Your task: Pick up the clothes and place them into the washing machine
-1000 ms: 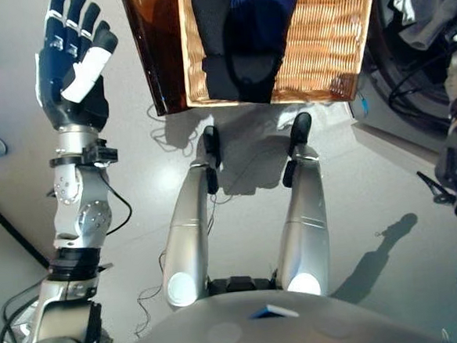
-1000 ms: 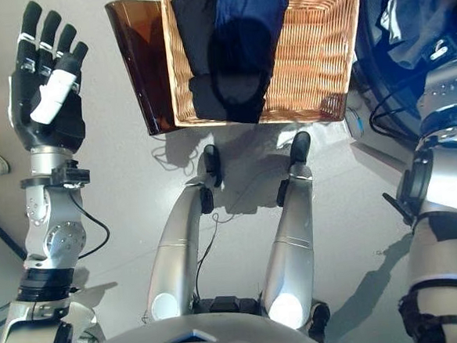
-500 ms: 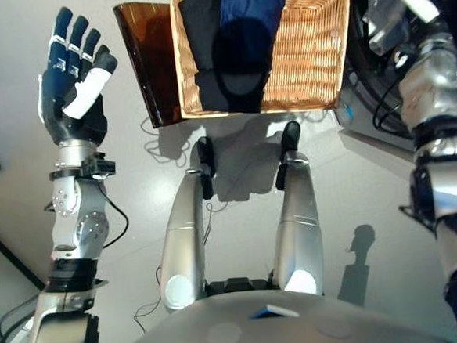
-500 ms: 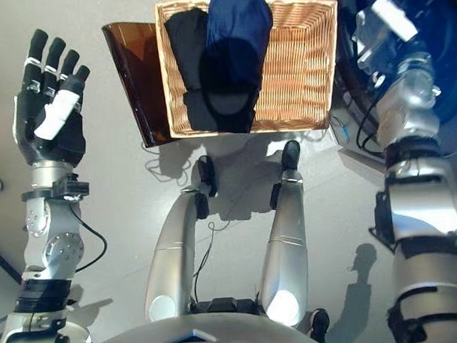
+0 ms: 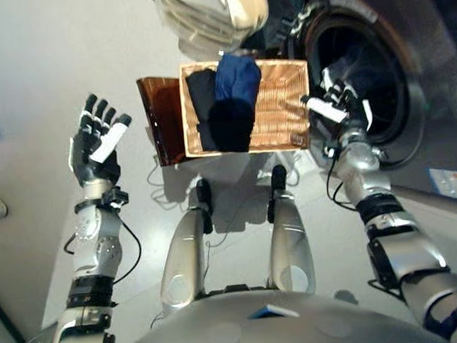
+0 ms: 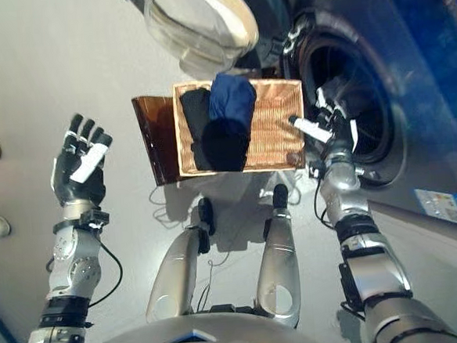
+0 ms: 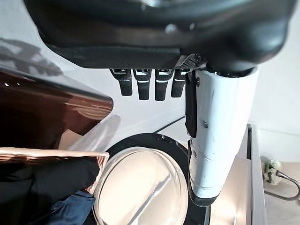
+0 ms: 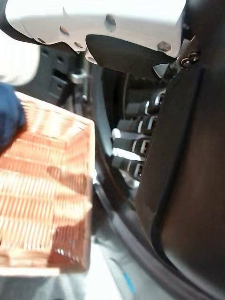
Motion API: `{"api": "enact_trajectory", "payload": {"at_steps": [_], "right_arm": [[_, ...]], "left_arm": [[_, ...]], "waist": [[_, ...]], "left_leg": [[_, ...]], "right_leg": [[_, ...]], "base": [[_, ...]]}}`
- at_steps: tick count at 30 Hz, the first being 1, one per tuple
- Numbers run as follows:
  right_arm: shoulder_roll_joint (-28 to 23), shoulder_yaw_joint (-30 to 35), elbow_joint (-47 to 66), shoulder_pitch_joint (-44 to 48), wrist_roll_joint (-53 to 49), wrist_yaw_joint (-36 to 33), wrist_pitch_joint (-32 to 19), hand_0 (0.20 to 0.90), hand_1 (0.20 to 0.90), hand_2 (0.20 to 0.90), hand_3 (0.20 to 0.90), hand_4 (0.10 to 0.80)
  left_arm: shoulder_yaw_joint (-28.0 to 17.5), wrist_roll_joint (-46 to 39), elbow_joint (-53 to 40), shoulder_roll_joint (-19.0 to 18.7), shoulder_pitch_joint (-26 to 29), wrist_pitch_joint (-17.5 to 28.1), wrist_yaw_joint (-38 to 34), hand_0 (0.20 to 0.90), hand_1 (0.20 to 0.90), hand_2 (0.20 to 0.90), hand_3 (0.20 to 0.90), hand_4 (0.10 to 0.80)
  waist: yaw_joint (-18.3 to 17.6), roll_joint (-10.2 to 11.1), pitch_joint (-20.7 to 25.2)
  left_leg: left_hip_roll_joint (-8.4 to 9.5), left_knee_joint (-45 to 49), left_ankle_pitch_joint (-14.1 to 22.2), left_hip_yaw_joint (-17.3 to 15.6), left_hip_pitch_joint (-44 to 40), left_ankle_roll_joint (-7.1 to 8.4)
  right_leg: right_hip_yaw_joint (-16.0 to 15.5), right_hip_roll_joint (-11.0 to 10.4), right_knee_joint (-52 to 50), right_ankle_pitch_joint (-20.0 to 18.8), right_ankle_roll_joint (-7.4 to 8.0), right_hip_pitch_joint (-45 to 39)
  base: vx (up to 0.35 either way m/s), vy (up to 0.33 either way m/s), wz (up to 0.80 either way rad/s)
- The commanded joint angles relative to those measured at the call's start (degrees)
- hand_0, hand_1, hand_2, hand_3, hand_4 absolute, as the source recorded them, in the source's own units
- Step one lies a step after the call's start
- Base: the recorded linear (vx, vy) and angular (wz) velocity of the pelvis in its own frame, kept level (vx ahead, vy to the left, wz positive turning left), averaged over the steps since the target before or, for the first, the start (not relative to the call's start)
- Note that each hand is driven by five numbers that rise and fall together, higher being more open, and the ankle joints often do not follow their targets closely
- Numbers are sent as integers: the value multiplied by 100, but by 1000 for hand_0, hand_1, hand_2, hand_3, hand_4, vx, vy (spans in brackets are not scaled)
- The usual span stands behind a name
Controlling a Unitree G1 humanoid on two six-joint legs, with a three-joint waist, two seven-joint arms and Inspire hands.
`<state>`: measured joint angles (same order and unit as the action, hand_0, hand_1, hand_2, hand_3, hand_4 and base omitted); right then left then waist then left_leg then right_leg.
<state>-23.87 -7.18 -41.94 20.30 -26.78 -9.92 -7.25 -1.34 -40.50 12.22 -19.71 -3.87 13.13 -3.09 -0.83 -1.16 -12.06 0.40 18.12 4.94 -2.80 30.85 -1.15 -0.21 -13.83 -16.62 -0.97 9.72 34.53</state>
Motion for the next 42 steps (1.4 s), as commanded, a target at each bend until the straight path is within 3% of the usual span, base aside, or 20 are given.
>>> {"api": "enact_trajectory", "payload": {"at_steps": [1,10,17,24,28,33,42], "right_arm": [[-387,-201,277,186,447,278,-196,900,900,900,900,800],[9,-466,226,-228,430,479,-30,900,900,900,900,800],[617,-760,-1042,-272,741,424,97,900,900,900,900,800],[708,-839,-675,-543,635,538,117,900,900,900,900,800],[548,-833,-356,-425,681,516,125,900,900,900,900,800],[219,-817,-186,33,867,335,185,900,900,900,900,800],[-81,-820,-263,515,911,142,145,900,900,900,900,800]], "left_arm": [[-297,262,-84,-149,-25,325,58,900,900,900,900,800],[-68,881,828,-83,-22,127,-9,900,900,900,900,800],[120,1263,1446,-23,-24,21,19,900,900,900,900,800],[-54,1144,1153,10,-275,-30,50,900,900,900,900,800],[-120,998,753,-18,-313,-22,84,900,900,900,900,800],[-50,823,363,-151,-223,21,146,900,900,900,900,800],[11,681,-91,-232,-417,8,183,900,900,900,900,800]], "waist": [[40,-9,457],[5,120,586],[87,168,834],[105,190,911],[121,183,478],[105,78,-48],[155,-11,240]], "left_leg": [[-181,-975,-335,373,-779,318],[-393,-1844,-748,342,-1836,464],[-499,-2094,-730,331,-2475,478],[-506,-2066,-596,288,-2728,450],[-367,-1248,-251,324,-2472,351],[-232,-398,-94,437,-1559,350],[-204,138,-52,456,-165,298]], "right_leg": [[-275,168,643,-90,-221,-938],[-613,294,1453,-293,-160,-2014],[-764,400,1779,-275,-132,-2679],[-770,381,1736,-145,-135,-2944],[-685,262,1017,104,-174,-2747],[-634,143,212,226,-228,-1894],[-460,158,-365,310,-307,-491]], "base": [[128,-48,-6],[80,-34,-1],[68,-14,-2],[47,8,0],[-107,23,1],[-229,23,16],[-91,-2,5]]}}
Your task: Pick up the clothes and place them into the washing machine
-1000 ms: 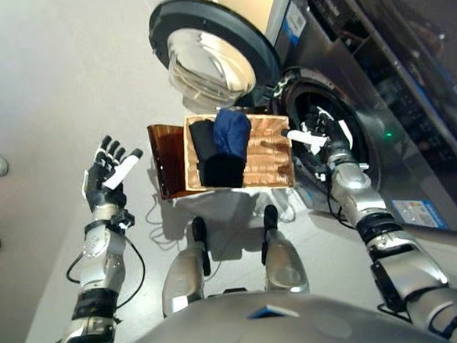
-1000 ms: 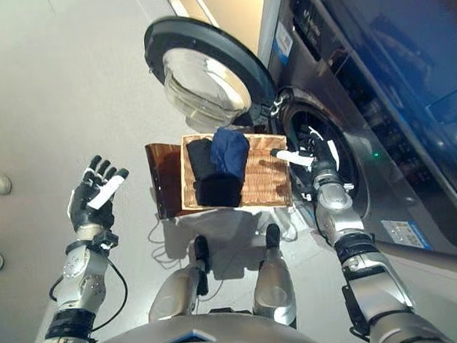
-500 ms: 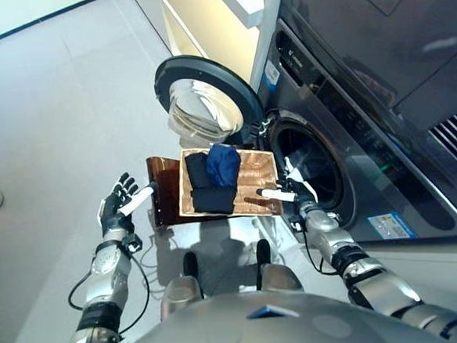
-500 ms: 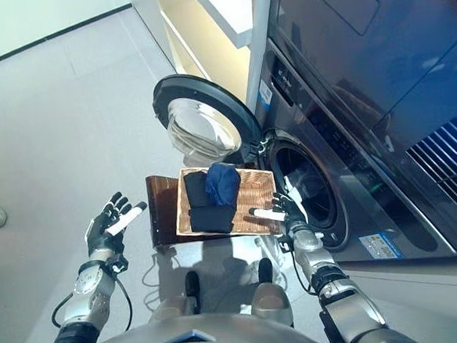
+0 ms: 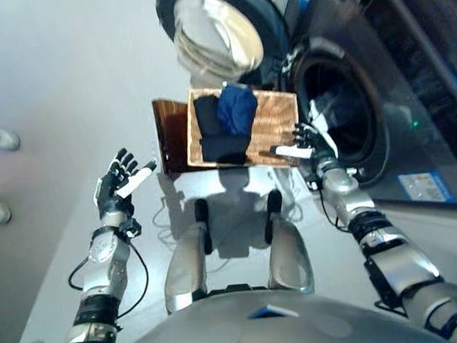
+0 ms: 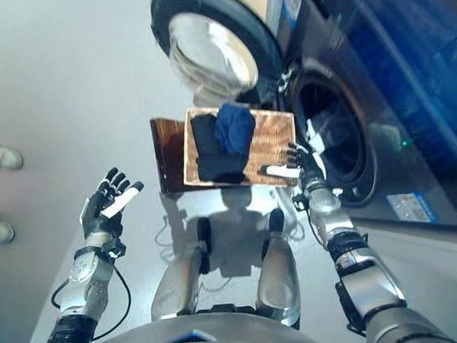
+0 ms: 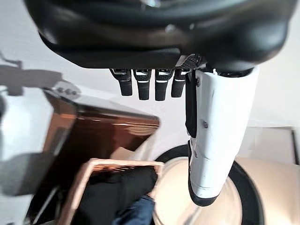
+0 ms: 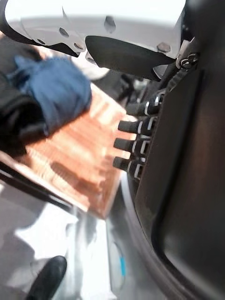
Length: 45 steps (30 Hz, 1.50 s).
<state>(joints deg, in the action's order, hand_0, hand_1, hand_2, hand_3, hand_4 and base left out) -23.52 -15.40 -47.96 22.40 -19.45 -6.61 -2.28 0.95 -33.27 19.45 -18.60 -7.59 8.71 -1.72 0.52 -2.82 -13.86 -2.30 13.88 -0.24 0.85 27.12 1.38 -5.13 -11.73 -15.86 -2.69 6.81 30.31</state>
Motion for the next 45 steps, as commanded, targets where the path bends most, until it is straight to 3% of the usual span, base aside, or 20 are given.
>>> {"api": "enact_trajectory", "payload": {"at_steps": [1,10,15,25,26,30,45], "right_arm": [[-116,2,339,305,179,-190,-352,900,900,900,900,800],[-8,-184,316,421,383,-380,-378,900,900,900,900,800],[-208,-215,190,755,703,-540,-334,900,900,900,900,800],[-562,-352,-828,2130,372,-653,-345,900,900,900,900,800],[-590,-352,-962,2254,306,-663,-346,900,900,900,900,800],[-638,-463,-1528,2781,154,-658,-346,900,900,900,900,800],[17,-478,-2205,3512,-456,-497,-457,900,900,900,900,800]], "left_arm": [[-219,-41,-815,-344,-45,451,46,900,900,900,900,800],[-42,-116,-796,-279,154,507,-79,900,900,900,900,800],[14,-160,-855,-298,201,560,-160,900,900,900,900,800],[222,-233,-1124,-534,25,547,-107,900,900,900,900,800],[264,-252,-1176,-552,4,551,-105,900,900,900,900,800],[370,-327,-1336,-629,-34,570,-91,900,900,900,900,800],[515,-490,-1276,-705,37,579,-62,900,900,900,900,800]], "waist": [[20,156,421],[7,124,448],[53,62,362],[230,-131,214],[253,-147,219],[334,-165,210],[549,-264,296]], "left_leg": [[66,562,466,91,209,45],[56,205,306,65,274,50],[143,606,467,74,587,23],[208,1455,747,39,1378,-4],[197,1541,931,58,1376,20],[223,1611,916,95,1604,14],[325,1574,898,117,1787,-41]], "right_leg": [[32,-52,-441,482,-16,-69],[73,-22,-279,407,-27,135],[124,-116,-642,530,-42,395],[250,-211,-1454,774,-119,1139],[263,-210,-1577,943,-89,1150],[260,-208,-1675,983,-111,1349],[246,-239,-1748,1000,-107,1536]], "base": [[0,0,0],[2,-2,0],[-17,3,0],[-17,10,5],[80,-16,9],[12,-6,5],[3,5,4]]}}
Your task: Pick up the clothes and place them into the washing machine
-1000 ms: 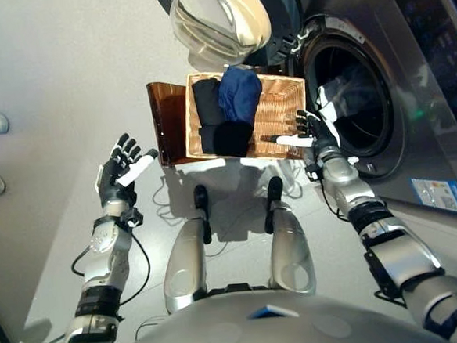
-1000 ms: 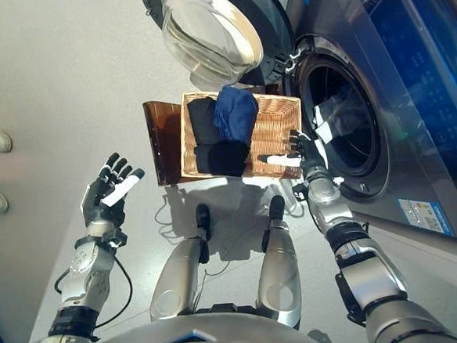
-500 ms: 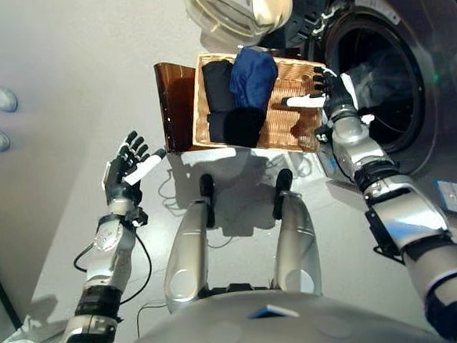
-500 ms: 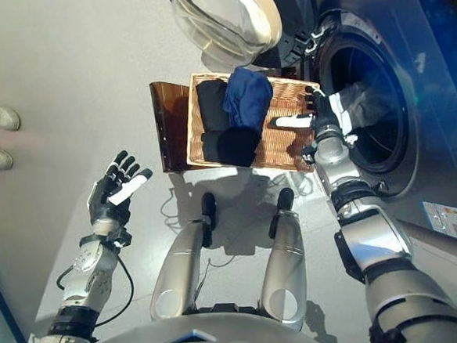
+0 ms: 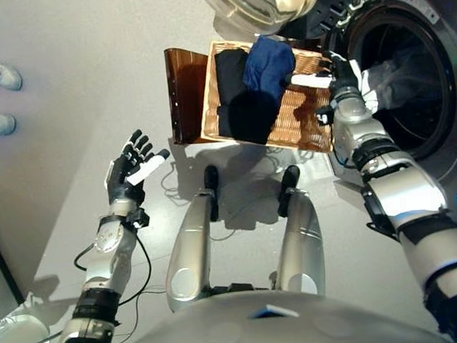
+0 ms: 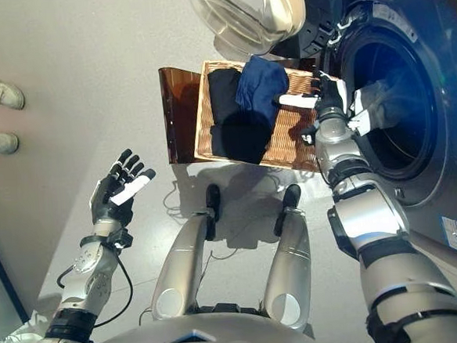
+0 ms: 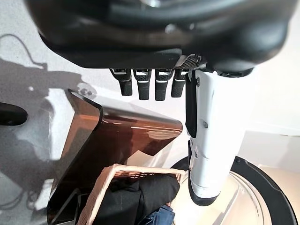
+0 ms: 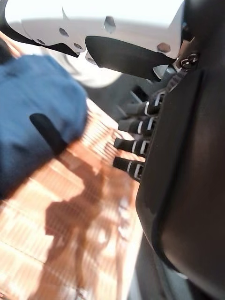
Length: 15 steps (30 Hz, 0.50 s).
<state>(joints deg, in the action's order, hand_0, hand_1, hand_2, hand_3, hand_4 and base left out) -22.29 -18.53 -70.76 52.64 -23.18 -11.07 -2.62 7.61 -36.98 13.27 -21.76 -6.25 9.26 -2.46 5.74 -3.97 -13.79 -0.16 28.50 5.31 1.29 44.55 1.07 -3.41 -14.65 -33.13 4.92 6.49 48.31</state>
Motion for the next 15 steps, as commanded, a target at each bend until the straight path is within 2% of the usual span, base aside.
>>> {"api": "enact_trajectory", "payload": {"at_steps": [1,7,15], "right_arm": [[-65,-198,38,525,-38,-69,-412,900,900,900,900,800],[-201,-36,-492,829,12,-100,-304,900,900,900,900,800],[-455,-2,-754,978,146,-143,-176,900,900,900,900,800]], "left_arm": [[-135,-138,-687,-398,-85,532,2,900,900,900,900,800],[-110,-150,-917,-557,-122,603,48,900,900,900,900,800],[-240,-163,-1025,-676,-173,637,43,900,900,900,900,800]], "waist": [[51,-168,290],[264,-348,304],[373,-415,320]], "left_leg": [[119,108,340,68,47,-16],[240,157,302,108,205,-52],[296,174,284,125,329,-85]], "right_leg": [[71,41,-22,241,-66,-261],[42,-71,-104,260,-28,-179],[38,-105,-132,263,-23,-74]], "base": [[0,0,0],[-16,17,7],[-12,18,13]]}}
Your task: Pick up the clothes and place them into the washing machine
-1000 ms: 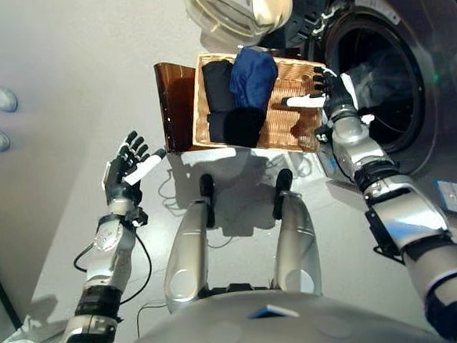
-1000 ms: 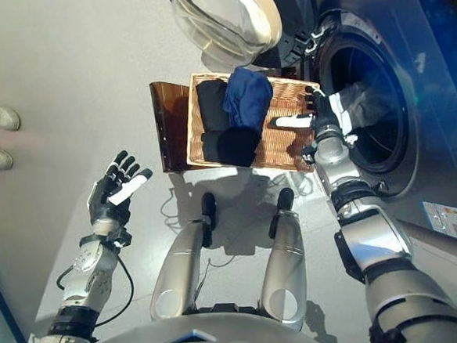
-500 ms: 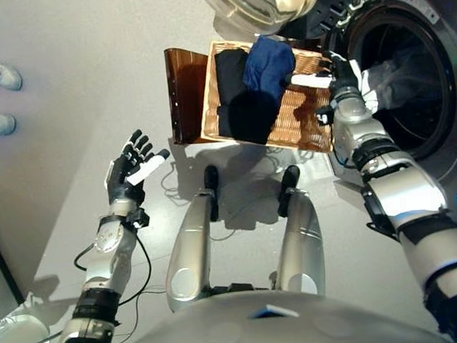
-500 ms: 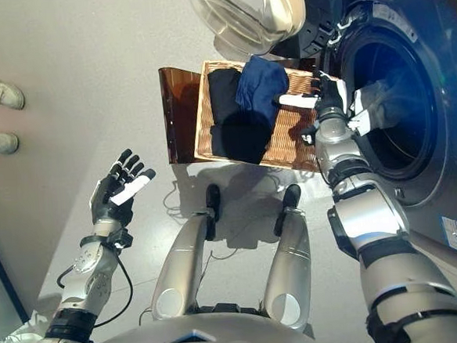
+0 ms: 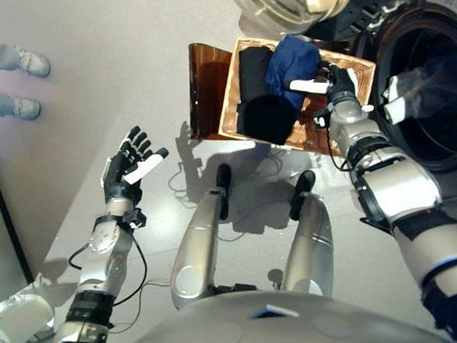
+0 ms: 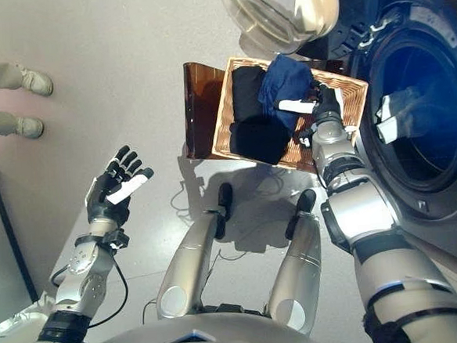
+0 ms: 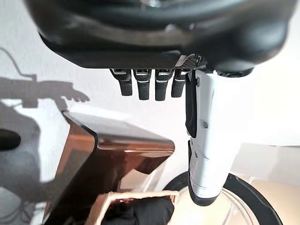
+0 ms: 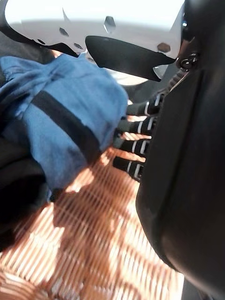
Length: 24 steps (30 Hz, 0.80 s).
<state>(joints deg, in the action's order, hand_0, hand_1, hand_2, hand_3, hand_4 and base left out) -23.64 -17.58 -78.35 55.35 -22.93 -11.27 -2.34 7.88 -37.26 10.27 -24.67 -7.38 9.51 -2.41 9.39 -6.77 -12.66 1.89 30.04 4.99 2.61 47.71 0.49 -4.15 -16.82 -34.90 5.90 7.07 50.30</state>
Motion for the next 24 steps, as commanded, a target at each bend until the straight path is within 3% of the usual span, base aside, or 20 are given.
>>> {"api": "enact_trajectory", "payload": {"at_steps": [1,13,15,16,17,18,24], "right_arm": [[-319,-118,-63,776,185,-129,-165,900,900,900,900,800],[-374,-84,43,1035,-133,-25,-242,900,900,900,900,800],[-420,-81,55,1064,-186,6,-255,785,785,785,785,718],[-447,-94,56,1077,-199,22,-260,442,442,442,442,473],[-461,-108,75,1093,-201,27,-260,398,398,398,398,441],[-461,-110,75,1093,-202,27,-259,200,200,200,200,300],[-417,-156,25,1109,-165,24,-267,200,200,200,200,300]], "left_arm": [[-273,-132,-765,-403,-60,608,21,900,900,900,900,800],[-371,-250,-1024,-485,-125,668,34,900,900,900,900,800],[-379,-272,-1069,-494,-116,687,37,900,900,900,900,800],[-387,-291,-1099,-488,-117,700,33,900,900,900,900,800],[-385,-308,-1123,-477,-124,707,28,900,900,900,900,800],[-385,-308,-1124,-476,-125,707,28,900,900,900,900,800],[-370,-308,-1090,-445,-104,684,3,900,900,900,900,800]], "waist": [[29,-160,189],[114,-275,111],[136,-275,103],[137,-271,105],[138,-270,96],[137,-268,100],[138,-247,121]], "left_leg": [[98,29,303,-12,73,-34],[145,224,277,-20,504,-47],[161,307,278,12,611,-39],[168,340,282,12,659,-34],[174,375,294,21,696,-39],[175,381,297,19,704,-39],[204,819,462,-2,999,-54]], "right_leg": [[133,106,32,162,-80,-214],[197,62,-256,213,-87,229],[211,46,-348,234,-92,322],[226,33,-406,251,-91,384],[241,33,-461,276,-93,426],[244,31,-468,280,-93,435],[316,-7,-877,429,-151,722]], "base": [[0,0,0],[-23,10,2],[-33,-8,7],[-27,1,7],[-13,4,7],[-16,16,11],[-8,7,7]]}}
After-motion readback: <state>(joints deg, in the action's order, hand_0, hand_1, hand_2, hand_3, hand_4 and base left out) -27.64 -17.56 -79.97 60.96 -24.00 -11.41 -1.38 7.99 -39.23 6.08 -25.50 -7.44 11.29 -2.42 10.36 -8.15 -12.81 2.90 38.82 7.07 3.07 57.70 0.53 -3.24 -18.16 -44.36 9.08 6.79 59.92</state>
